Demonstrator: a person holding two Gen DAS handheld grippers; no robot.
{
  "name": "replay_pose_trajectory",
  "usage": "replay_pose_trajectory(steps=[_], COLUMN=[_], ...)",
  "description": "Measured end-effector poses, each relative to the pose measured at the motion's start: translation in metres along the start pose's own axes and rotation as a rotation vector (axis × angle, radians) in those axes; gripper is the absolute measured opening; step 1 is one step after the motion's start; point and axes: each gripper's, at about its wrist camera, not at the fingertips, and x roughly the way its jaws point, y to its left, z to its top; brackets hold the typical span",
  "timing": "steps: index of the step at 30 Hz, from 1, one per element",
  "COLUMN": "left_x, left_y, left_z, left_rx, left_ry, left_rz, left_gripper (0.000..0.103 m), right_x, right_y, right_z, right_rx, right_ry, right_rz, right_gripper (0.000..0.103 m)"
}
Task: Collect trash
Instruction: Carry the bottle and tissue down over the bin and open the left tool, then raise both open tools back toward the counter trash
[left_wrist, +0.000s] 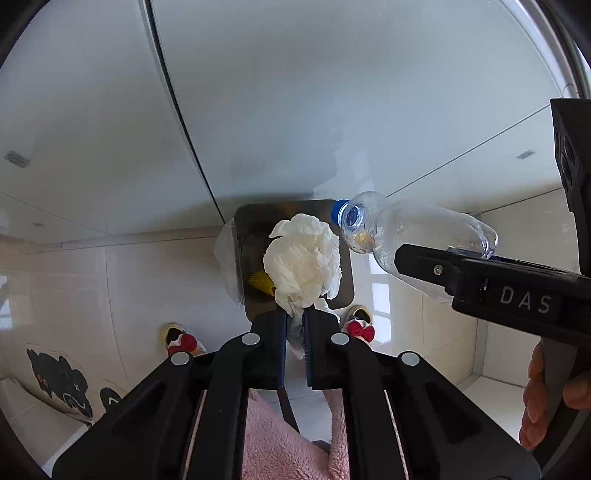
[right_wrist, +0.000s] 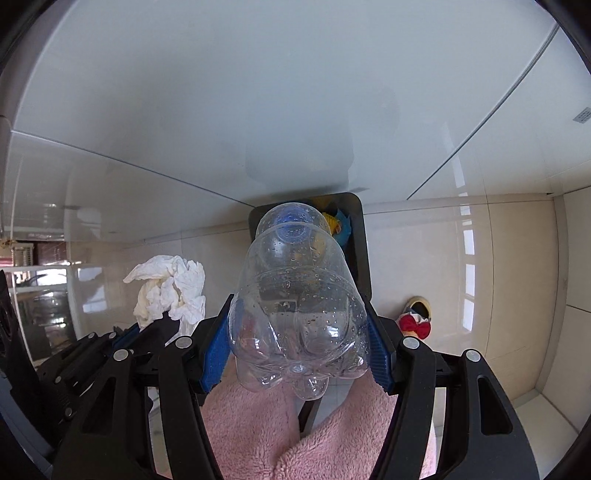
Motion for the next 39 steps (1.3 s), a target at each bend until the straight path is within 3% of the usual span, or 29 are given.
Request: replay_pose_trajectory(steps=[9, 12, 14, 19, 23, 29, 33, 39], left_x=[0.022, 0.021, 0.017, 0.008, -0.014, -0.074, -0.121, -0.183], left_y=[0.006, 0.008, -0.001, -0.004, -0.01, -0.012, -0.012, -0.009], left_z=[0.003, 0.006, 0.01, 0.015, 0.019, 0.026, 0.036, 0.058], left_rx=[-0.006, -0.024, -0.023, -0.024, -0.017, 0.003, -0.001, -0.031], left_ry=[0.029, 0.033, 0.028, 0.02, -0.011, -0.106, -0.178, -0.271], left_rz=[0.003, -0.009, -0.002, 0.007, 0.009, 0.02, 0.01, 0.004], left_gripper=[0.008, 0.019, 0.032, 0.047, 0.06, 0.086, 0.09, 0.092], right_x=[0.023, 0.023, 0.018, 0.003, -0.012, -0.067, -0.123, -0.197], right_y=[-0.001, 0.0, 0.007, 0.007, 0.007, 0.006, 0.01, 0.021], right_z=[0.015, 0.015, 0.015, 0.019, 0.02, 0.019, 0.017, 0.025], right_rx=[0.02, 0.019, 0.016, 0.013, 0.01, 0.003, -0.024, -0.059], right_ry=[0.043, 0.043, 0.027, -0.005, -0.021, -0.084, -0.175, -0.305], right_rz=[-0.046, -0.04, -0.033, -0.034, -0.035, -0.007, 0.012, 0.027], right_gripper=[0.064, 0.064, 0.064, 0.074, 0.076, 0.084, 0.095, 0.1])
